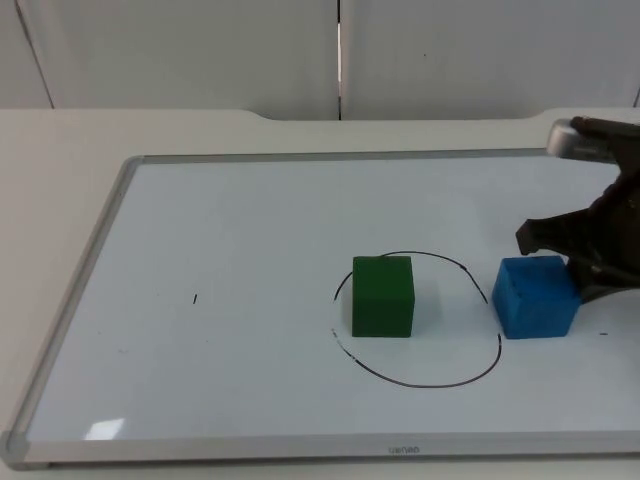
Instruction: Push the two cubes into the marked area.
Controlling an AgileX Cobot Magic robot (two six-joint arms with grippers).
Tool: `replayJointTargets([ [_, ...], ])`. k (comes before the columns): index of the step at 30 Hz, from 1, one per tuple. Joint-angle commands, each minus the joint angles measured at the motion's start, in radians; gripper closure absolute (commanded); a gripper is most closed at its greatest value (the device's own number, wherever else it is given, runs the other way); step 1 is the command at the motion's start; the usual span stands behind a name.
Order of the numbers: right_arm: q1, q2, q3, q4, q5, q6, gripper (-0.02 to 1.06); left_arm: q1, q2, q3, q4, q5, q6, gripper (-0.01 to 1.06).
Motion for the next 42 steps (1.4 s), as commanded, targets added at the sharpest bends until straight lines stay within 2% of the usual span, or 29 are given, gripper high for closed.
replayJointTargets([
  [1, 0.024, 0.001, -0.004, 0.0, -0.028, -0.004, 1.04, 0.002, -0.003, 0.005, 0.0, -0.012, 0.004, 1.05],
  [4, 0.048, 0.001, -0.004, 0.0, -0.046, 0.015, 1.04, 0.002, -0.003, 0.005, 0.0, -0.012, 0.004, 1.05],
  [21, 0.051, 0.001, -0.004, 0.007, -0.031, 0.017, 1.04, 0.002, -0.003, 0.005, 0.0, -0.012, 0.004, 1.05],
  [31, 0.109, 0.001, -0.004, 0.007, -0.052, 0.037, 1.04, 0.002, -0.003, 0.005, 0.0, -0.012, 0.004, 1.05],
  [42, 0.109, 0.001, -0.004, 0.005, -0.052, 0.052, 1.04, 0.002, -0.003, 0.005, 0.0, -0.012, 0.004, 1.05],
])
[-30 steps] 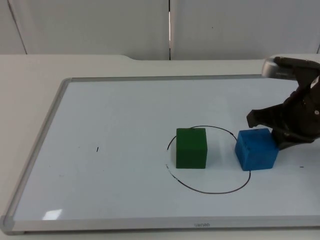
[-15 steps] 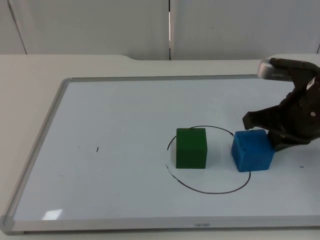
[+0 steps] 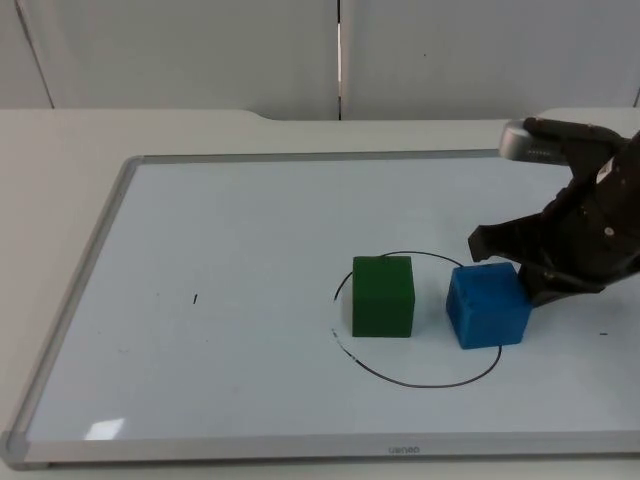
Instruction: Push the two cubes into the marked area.
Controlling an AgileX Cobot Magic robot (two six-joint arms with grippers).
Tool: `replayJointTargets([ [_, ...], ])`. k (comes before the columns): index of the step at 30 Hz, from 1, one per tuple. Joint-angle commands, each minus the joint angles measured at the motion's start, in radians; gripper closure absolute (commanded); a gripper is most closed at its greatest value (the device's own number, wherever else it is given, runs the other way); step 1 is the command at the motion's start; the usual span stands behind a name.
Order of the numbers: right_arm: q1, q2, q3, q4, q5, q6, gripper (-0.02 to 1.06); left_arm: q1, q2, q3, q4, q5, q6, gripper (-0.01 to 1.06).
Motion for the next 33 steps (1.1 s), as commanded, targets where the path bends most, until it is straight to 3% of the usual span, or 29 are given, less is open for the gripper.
replayJointTargets([
  [1, 0.006, 0.001, -0.004, 0.0, -0.005, 0.005, 1.04, 0.002, -0.003, 0.005, 0.0, -0.012, 0.0, 1.05],
  [9, 0.006, 0.001, -0.004, 0.048, -0.007, 0.011, 1.04, 0.002, -0.003, 0.005, 0.0, -0.012, 0.0, 1.05],
  [28, 0.06, 0.001, -0.004, 0.041, 0.017, 0.009, 1.04, 0.002, -0.003, 0.005, -0.005, -0.01, 0.001, 1.05],
  [33, 0.107, 0.001, -0.004, 0.043, -0.014, 0.009, 1.04, 0.002, -0.003, 0.005, -0.005, -0.01, 0.001, 1.05],
])
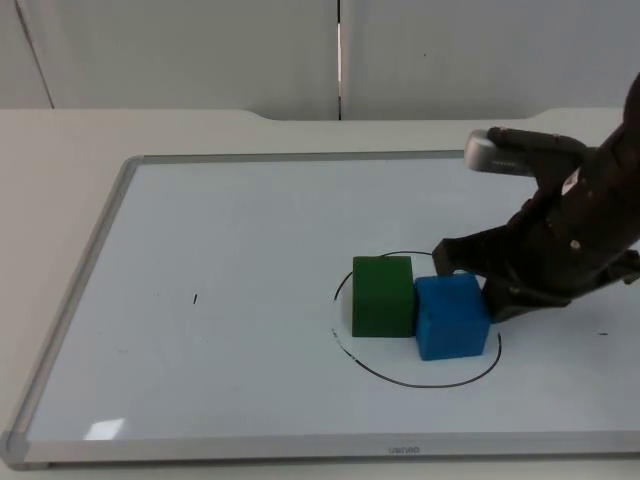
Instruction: Push the two cubes into the marked area.
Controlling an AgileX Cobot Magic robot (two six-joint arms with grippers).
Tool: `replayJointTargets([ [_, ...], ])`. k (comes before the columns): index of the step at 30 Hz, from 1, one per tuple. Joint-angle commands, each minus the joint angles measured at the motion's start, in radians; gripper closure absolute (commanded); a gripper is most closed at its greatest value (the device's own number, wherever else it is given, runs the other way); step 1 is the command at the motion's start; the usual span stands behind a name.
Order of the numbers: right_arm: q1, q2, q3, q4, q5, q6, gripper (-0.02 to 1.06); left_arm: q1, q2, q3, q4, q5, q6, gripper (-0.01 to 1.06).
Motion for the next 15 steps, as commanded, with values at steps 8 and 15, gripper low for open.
replayJointTargets([
  [8, 0.025, 0.001, -0.004, -0.029, -0.004, 0.001, 1.04, 0.002, -0.003, 0.005, -0.005, -0.01, 0.001, 1.05],
  [15, 0.011, -0.035, -0.004, -0.11, 0.048, 0.004, 1.04, 0.002, -0.003, 0.005, -0.005, -0.01, 0.001, 1.05],
])
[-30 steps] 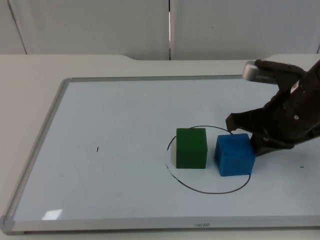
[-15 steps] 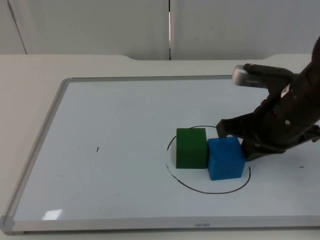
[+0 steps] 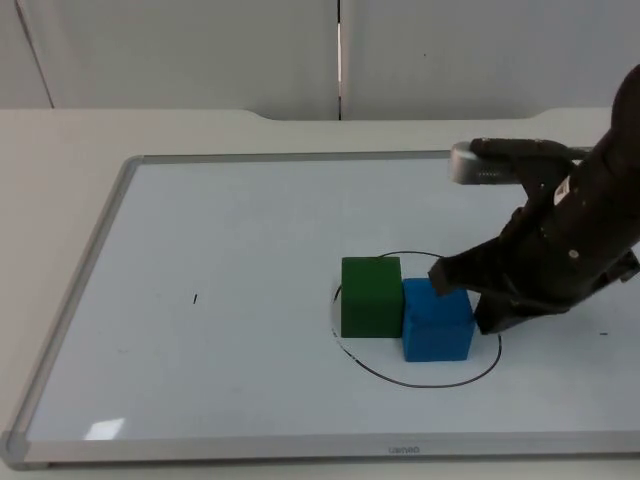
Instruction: Push the two cubes into the marked area.
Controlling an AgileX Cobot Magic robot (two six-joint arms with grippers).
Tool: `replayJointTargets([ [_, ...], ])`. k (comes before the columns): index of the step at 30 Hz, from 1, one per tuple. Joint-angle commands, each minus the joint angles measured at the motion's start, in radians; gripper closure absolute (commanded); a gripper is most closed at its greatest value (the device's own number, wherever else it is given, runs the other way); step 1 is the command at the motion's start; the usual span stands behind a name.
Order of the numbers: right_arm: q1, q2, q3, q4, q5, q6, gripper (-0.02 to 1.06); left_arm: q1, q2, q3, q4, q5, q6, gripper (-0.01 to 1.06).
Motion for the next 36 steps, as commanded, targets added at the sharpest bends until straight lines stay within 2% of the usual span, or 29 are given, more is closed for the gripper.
replayJointTargets([
  [1, -0.013, -0.042, -0.004, -0.034, 0.018, 0.004, 1.04, 0.002, -0.003, 0.005, -0.005, -0.01, 0.001, 1.05],
  [5, -0.027, -0.183, -0.004, -0.15, 0.056, 0.01, 1.04, 0.002, -0.003, 0.005, -0.005, -0.01, 0.001, 1.05],
  [6, -0.027, -0.183, -0.004, -0.15, 0.056, 0.01, 1.04, 0.002, -0.003, 0.005, -0.005, -0.01, 0.001, 1.05],
  [9, -0.027, -0.321, -0.004, -0.241, 0.094, 0.01, 1.04, 0.002, -0.003, 0.005, -0.005, -0.01, 0.001, 1.05],
  [11, -0.027, -0.422, -0.004, -0.271, 0.124, 0.006, 1.04, 0.002, -0.003, 0.005, -0.005, -0.01, 0.001, 1.05],
  [23, -0.027, -0.801, -0.002, -0.274, 0.173, -0.001, 1.04, 0.002, -0.003, 0.005, -0.005, -0.01, 0.001, 1.05],
  [28, -0.027, -0.926, 0.03, -0.274, 0.16, -0.044, 1.04, 0.002, -0.003, 0.005, -0.005, -0.01, 0.001, 1.05],
  [31, -0.027, -1.026, 0.103, -0.274, 0.12, -0.054, 1.04, 0.002, -0.003, 0.005, -0.005, -0.01, 0.001, 1.05],
  [36, -0.027, -1.16, 0.196, -0.274, 0.115, -0.054, 1.04, 0.002, -0.003, 0.005, -0.005, -0.01, 0.001, 1.05],
])
